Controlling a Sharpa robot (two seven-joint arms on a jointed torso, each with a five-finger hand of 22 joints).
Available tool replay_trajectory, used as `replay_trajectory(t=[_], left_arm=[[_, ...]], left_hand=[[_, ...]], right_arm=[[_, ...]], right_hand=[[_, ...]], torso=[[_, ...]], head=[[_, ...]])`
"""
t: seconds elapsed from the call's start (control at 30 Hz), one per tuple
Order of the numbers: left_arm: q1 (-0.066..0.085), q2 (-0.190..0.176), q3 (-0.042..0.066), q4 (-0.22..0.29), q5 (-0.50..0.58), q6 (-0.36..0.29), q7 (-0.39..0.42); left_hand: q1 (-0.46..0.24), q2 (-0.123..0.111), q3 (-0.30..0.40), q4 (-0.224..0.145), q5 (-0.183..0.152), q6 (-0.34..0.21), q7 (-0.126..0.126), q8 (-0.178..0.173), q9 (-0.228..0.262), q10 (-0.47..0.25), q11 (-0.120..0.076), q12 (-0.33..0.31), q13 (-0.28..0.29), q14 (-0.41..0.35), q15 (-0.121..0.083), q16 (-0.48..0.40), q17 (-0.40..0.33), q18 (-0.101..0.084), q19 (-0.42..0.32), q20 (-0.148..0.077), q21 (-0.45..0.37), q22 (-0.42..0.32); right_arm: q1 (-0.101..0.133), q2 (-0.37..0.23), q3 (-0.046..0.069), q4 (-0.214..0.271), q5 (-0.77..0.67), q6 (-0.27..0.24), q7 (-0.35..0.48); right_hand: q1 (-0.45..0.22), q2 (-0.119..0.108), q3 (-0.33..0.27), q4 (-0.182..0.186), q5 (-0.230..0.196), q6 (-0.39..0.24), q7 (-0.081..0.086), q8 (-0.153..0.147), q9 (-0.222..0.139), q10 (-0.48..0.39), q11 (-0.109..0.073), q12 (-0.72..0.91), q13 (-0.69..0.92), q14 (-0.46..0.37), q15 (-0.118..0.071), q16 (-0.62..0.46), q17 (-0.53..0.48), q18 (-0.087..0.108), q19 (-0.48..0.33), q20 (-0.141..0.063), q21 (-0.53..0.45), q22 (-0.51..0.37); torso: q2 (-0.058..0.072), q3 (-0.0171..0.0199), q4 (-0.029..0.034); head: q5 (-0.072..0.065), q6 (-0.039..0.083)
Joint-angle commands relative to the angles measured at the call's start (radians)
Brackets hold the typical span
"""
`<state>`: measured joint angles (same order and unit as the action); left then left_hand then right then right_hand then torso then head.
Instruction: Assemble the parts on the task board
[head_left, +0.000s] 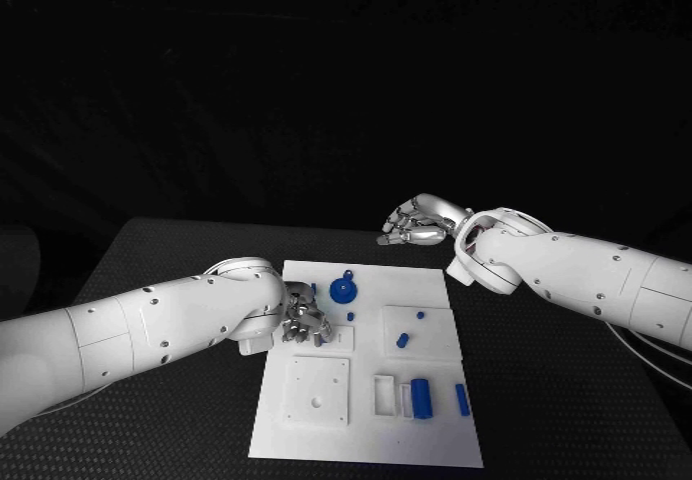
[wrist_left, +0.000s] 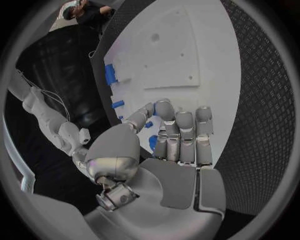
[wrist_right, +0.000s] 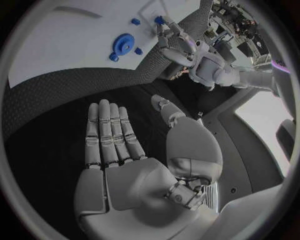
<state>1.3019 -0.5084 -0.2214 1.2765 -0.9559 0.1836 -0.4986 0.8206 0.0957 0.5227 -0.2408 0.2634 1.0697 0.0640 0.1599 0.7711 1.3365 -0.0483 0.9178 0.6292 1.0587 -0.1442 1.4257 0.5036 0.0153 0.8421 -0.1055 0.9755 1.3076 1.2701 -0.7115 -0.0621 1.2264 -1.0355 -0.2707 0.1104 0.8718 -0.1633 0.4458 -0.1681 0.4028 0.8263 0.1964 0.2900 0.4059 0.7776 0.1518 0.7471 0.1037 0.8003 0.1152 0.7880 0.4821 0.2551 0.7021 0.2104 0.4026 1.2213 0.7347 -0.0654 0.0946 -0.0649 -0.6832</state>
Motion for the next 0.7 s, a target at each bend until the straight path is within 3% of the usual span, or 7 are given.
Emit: replay_trajectory(t=[0.03,0.37,0.47,0.7], left_arm=[[-0.006,0.000,-0.004,-0.008,0.042,-0.024,-0.002],[-0.004,0.000,-0.002,-0.007,0.065,-0.023,-0.003],[-0.003,0.001,-0.002,-0.004,0.054,-0.020,-0.006],[-0.001,0.004,0.001,0.002,0.033,-0.021,-0.006]], left_hand=[[0.029,0.047,0.009,-0.017,0.015,0.006,-0.001,0.008,-0.002,0.005,-0.002,0.004,-0.001,0.002,-0.009,0.003,-0.001,-0.002,0.009,-0.133,0.003,0.016],[0.001,0.062,0.013,-0.045,0.097,0.021,-0.007,0.023,-0.008,0.015,-0.007,0.011,-0.002,0.010,-0.013,0.011,0.002,-0.002,0.014,-0.136,0.007,0.018],[-0.006,0.061,0.017,-0.049,0.144,0.034,-0.012,0.032,-0.008,0.016,-0.012,0.014,-0.001,0.012,-0.017,0.014,0.003,-0.002,0.015,-0.137,0.011,0.019],[-0.006,0.060,0.020,-0.051,0.160,0.038,-0.014,0.035,-0.009,0.016,-0.014,0.016,-0.001,0.013,-0.019,0.015,0.003,-0.001,0.016,-0.139,0.013,0.020]], right_arm=[[0.000,-0.001,0.000,0.002,-0.002,0.013,0.004],[0.000,-0.001,0.000,0.000,-0.002,0.014,0.003],[0.000,-0.001,0.000,0.000,-0.002,0.014,0.003],[0.000,0.001,0.000,-0.003,-0.002,0.015,0.004]], right_hand=[[-0.002,0.002,0.000,0.003,0.005,-0.004,0.000,0.005,-0.001,0.004,0.003,0.004,-0.001,-0.004,0.005,0.006,-0.002,0.006,-0.003,0.007,-0.005,0.001],[-0.002,0.001,0.000,0.003,0.005,-0.004,0.000,0.005,-0.001,0.004,0.003,0.004,-0.002,-0.004,0.004,0.006,-0.002,0.006,-0.004,0.007,-0.006,0.002],[-0.001,0.002,0.000,0.003,0.005,-0.004,0.000,0.005,-0.002,0.004,0.003,0.005,-0.002,-0.005,0.004,0.006,-0.002,0.006,-0.004,0.007,-0.006,0.002],[-0.001,0.002,0.000,0.003,0.005,-0.004,0.000,0.005,-0.002,0.004,0.003,0.005,-0.003,-0.005,0.004,0.006,-0.002,0.006,-0.004,0.007,-0.007,0.002]], torso=[[0.000,0.0002,-0.0004],[0.000,0.0013,-0.0002],[0.000,0.0013,-0.0002],[0.000,0.0009,-0.0009]], head=[[0.001,0.001],[0.001,0.002],[0.001,0.002],[0.002,0.003]])
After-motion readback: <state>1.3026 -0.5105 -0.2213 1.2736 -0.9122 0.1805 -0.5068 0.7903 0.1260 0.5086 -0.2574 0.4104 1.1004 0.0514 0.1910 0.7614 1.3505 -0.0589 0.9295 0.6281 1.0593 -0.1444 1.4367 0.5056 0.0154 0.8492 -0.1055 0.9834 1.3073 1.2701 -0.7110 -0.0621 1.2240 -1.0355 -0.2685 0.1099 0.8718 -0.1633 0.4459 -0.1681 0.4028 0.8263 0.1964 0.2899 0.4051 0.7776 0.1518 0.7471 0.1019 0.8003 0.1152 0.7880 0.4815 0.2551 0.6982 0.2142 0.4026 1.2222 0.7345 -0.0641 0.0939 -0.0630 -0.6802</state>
